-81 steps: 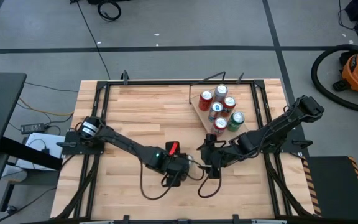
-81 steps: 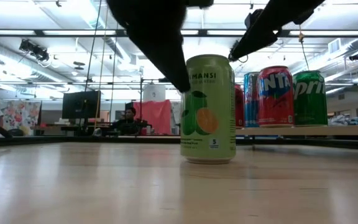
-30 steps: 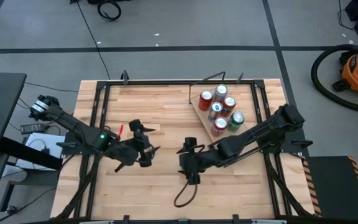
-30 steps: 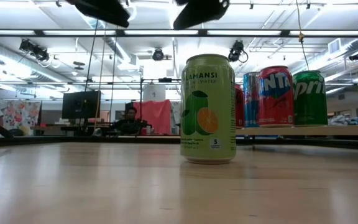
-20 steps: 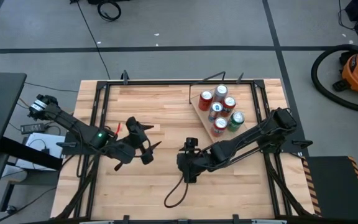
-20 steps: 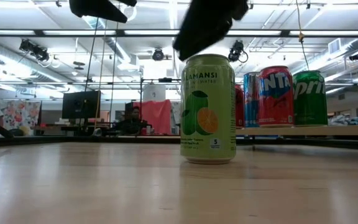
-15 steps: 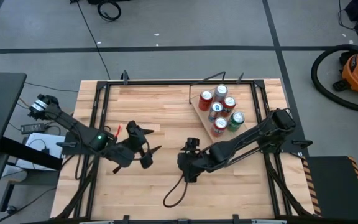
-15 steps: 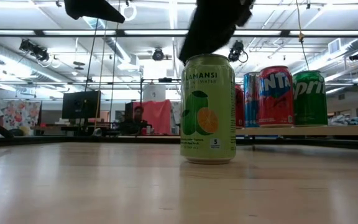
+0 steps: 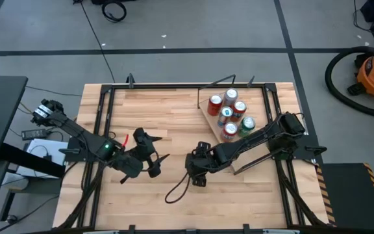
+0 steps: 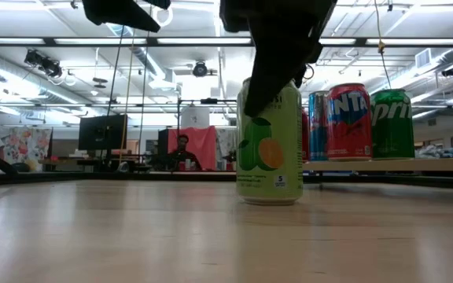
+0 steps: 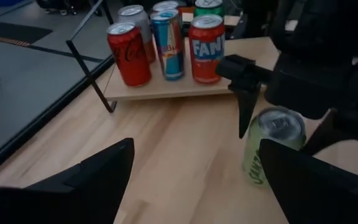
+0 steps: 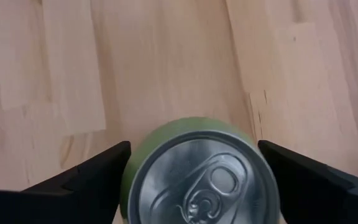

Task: Place canned beverage on shelf
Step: Put the light green soda can on the shelf

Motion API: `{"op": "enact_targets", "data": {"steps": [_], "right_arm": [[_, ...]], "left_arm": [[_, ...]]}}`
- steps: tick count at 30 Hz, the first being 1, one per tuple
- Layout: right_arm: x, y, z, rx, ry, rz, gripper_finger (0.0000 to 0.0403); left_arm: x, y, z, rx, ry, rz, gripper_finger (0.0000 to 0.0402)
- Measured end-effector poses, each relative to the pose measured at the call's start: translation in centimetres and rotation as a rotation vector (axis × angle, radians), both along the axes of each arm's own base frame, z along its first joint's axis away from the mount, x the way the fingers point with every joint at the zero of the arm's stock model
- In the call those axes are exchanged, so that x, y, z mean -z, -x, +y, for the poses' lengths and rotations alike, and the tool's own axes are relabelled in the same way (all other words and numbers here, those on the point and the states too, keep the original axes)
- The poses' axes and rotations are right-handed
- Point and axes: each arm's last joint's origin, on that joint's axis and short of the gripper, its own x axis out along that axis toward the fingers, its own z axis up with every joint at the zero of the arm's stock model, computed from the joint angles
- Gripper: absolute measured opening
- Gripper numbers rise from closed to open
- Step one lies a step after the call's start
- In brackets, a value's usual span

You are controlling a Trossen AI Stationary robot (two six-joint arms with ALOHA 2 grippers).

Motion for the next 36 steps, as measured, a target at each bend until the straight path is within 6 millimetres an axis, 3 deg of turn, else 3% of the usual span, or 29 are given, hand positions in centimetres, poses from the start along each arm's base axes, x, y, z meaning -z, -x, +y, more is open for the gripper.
{"op": "enact_targets", "data": {"steps": [7,14,23,33,36], "right_arm": [[0.1,0.1,-0.5,0.006,0.000,0.030,0.0316],[-0.7,1.3,-0.8,-0.003,-0.014,0.106,0.0320],[-3.8,3.7,-0.7,0.015,-0.025,0.110,0.0320],[-7.3,7.3,-0.4,0.030,0.048,0.095,0.0320],[-7.5,8.7,-0.9,0.063,0.046,0.079,0.0320]], "left_arm": [[0.2,-0.3,0.9,-0.021,-0.037,0.036,0.0356],[0.4,-0.7,1.0,-0.001,-0.095,0.066,0.0356],[1.4,-3.7,0.8,0.092,-0.210,0.080,0.0356],[1.6,-4.0,1.3,0.086,-0.205,0.090,0.0356],[1.6,-4.0,1.3,0.088,-0.204,0.090,0.0356]]}}
